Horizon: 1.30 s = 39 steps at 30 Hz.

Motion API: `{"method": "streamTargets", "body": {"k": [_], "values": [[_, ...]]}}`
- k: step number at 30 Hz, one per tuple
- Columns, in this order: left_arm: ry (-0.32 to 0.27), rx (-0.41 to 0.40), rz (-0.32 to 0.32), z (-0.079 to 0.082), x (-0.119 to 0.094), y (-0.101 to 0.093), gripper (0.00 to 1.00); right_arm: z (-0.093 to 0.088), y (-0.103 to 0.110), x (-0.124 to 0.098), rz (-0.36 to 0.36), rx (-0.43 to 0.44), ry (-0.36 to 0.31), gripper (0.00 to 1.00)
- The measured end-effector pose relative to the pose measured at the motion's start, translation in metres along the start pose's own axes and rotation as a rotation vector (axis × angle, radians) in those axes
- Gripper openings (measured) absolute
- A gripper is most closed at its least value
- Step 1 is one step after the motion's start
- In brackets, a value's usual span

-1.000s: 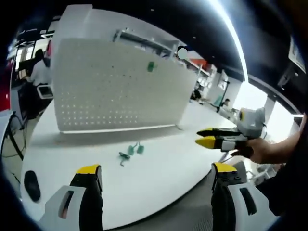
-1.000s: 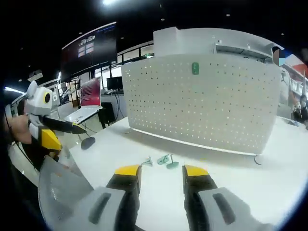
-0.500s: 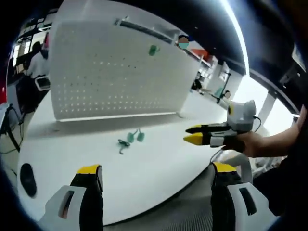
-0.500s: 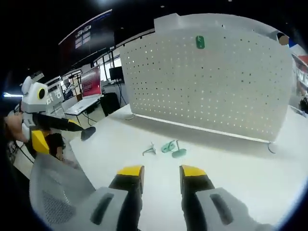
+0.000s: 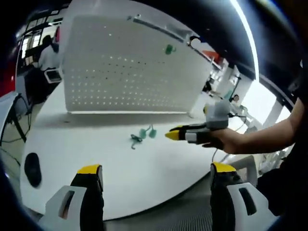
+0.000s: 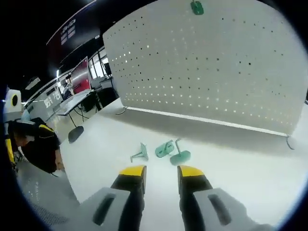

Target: Insert the hook assembly into the mounting plate slot until the hook locks in place.

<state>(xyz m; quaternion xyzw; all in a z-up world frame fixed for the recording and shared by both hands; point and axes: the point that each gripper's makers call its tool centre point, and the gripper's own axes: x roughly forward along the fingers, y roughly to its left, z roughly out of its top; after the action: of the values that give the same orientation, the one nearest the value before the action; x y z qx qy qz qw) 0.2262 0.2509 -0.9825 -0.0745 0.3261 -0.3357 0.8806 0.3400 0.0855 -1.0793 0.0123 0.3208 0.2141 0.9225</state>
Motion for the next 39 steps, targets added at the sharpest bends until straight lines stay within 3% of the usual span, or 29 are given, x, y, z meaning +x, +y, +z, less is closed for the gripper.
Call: {"method": "streamTargets", "body": {"k": [7, 10, 17, 22, 39], "values": [[0.006, -0.023, 0.001, -0.005, 0.004, -0.001, 0.93, 0.004, -0.012, 0.029, -0.019, -0.071, 0.035, 0.21], [0.006, -0.032, 0.010, -0.005, 0.004, 0.000, 0.93, 0.006, -0.018, 0.037, -0.033, -0.009, 0.028, 0.21], [0.003, -0.046, 0.025, -0.004, 0.000, 0.005, 0.92, 0.013, -0.025, 0.053, -0.050, -0.021, 0.037, 0.20], [0.001, -0.057, 0.034, -0.005, 0.000, 0.007, 0.92, 0.022, -0.028, 0.057, -0.061, -0.026, 0.012, 0.17], [-0.003, -0.060, 0.038, -0.001, 0.003, 0.007, 0.90, 0.023, -0.035, 0.067, -0.083, -0.057, 0.051, 0.07]]}}
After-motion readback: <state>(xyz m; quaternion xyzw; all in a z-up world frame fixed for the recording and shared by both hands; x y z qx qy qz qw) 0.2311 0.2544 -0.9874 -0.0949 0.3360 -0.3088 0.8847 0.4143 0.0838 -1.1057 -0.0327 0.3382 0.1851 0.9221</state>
